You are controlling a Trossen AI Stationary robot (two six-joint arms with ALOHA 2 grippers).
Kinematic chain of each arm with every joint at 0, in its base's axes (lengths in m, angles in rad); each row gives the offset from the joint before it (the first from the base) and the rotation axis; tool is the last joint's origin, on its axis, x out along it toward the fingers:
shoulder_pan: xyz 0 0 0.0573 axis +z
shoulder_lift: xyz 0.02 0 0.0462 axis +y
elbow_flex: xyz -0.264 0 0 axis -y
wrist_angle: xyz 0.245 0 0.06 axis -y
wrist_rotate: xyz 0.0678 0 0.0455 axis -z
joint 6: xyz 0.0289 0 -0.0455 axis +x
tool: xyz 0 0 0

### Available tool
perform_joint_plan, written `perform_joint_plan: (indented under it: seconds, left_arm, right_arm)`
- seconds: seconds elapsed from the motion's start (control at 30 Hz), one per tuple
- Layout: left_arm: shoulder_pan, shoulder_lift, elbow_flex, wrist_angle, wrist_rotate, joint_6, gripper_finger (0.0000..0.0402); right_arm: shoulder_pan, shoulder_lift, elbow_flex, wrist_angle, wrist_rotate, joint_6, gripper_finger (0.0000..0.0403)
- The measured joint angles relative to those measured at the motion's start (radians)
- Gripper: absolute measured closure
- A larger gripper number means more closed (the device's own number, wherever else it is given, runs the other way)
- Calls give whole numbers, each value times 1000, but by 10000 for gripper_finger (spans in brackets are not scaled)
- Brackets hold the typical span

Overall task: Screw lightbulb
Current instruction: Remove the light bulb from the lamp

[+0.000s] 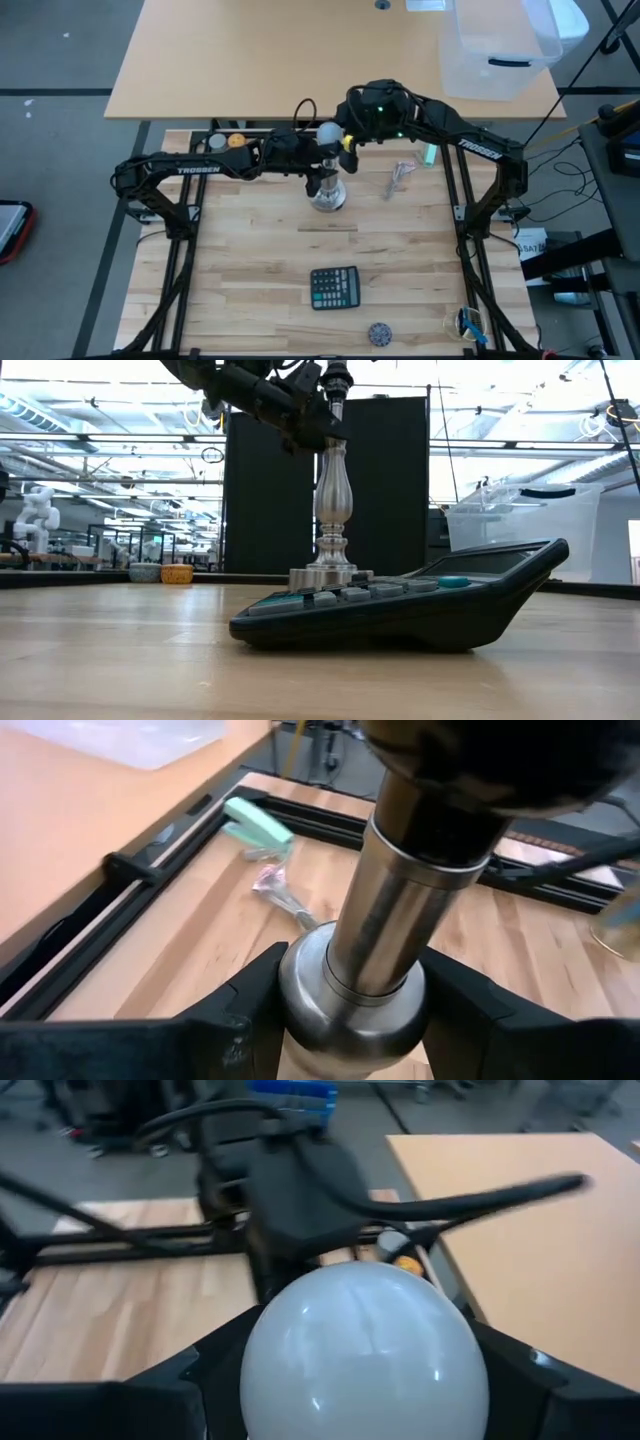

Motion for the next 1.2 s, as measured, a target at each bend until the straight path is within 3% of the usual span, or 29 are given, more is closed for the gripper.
perform_joint_plan:
  seconds: [0.13, 0.33, 0.57, 0.83, 1.03, 1.2]
  left_arm:
    - [0, 0, 0, 2, 77, 43, 227]
    - [0, 0, 0, 2, 204, 108, 227]
    - [23, 2, -1, -2, 382, 115, 227]
    - [58, 4, -3, -10, 833, 31, 228]
    - [63, 3, -3, 5, 877, 25, 227]
    - [61, 2, -3, 24, 911, 14, 228]
  right_arm:
    - [-2, -13, 0, -22, -89, -96, 145]
    - [-6, -19, 0, -39, -307, -268, 145]
    - [-38, -10, -1, -46, -452, -357, 145]
    - [-62, -7, -3, -9, -658, -373, 145]
    - [-58, 2, -3, 33, -691, -374, 145]
    - [-65, 20, -3, 75, -807, -373, 145]
